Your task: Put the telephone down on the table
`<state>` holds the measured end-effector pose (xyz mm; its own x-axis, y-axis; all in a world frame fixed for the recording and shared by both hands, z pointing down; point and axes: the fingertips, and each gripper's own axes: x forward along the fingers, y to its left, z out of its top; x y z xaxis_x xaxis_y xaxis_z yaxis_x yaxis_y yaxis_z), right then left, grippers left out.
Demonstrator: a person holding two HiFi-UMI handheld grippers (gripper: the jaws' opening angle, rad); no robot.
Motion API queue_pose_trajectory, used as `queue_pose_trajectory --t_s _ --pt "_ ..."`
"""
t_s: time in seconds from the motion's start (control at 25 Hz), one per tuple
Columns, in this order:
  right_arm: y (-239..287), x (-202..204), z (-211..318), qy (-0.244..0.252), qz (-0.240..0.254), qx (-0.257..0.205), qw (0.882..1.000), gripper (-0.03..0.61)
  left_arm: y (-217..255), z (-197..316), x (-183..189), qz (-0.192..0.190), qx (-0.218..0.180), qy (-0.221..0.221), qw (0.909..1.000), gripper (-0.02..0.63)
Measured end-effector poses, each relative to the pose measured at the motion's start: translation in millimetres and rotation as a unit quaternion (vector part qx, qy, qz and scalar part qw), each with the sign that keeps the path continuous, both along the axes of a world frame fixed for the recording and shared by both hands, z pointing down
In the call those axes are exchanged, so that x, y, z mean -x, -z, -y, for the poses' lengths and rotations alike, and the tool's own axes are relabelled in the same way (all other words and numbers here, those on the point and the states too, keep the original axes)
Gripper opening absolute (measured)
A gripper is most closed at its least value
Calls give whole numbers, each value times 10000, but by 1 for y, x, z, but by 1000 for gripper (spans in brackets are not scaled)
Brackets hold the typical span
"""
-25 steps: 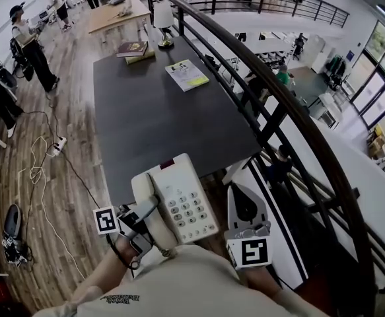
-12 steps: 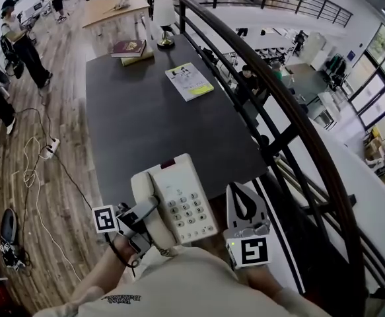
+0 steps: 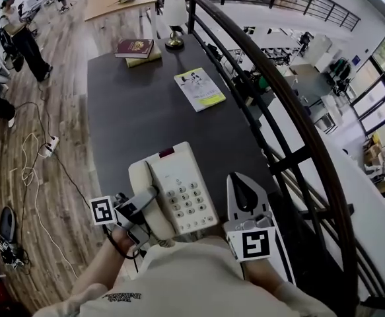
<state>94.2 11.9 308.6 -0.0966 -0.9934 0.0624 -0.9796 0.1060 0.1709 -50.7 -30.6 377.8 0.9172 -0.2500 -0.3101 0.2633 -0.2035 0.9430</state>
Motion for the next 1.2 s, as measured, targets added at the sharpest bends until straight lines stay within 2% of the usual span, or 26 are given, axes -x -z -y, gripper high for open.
queue_pose_trajectory --t_s 0.24,0.56,0.8,1.2 --pt "-2 13 41 277 65 127 9995 2 4 34 11 123 -107 276 9995 460" --pt "-17 15 94 759 153 241 9967 2 -13 69 13 340 187 730 9966 460" --pt "-29 15 121 1119 210 368 9928 2 -19 85 10 304 369 1079 9930 460" --pt "-54 7 169 1282 309 479 9901 2 -41 123 9 435 657 1436 9865 460"
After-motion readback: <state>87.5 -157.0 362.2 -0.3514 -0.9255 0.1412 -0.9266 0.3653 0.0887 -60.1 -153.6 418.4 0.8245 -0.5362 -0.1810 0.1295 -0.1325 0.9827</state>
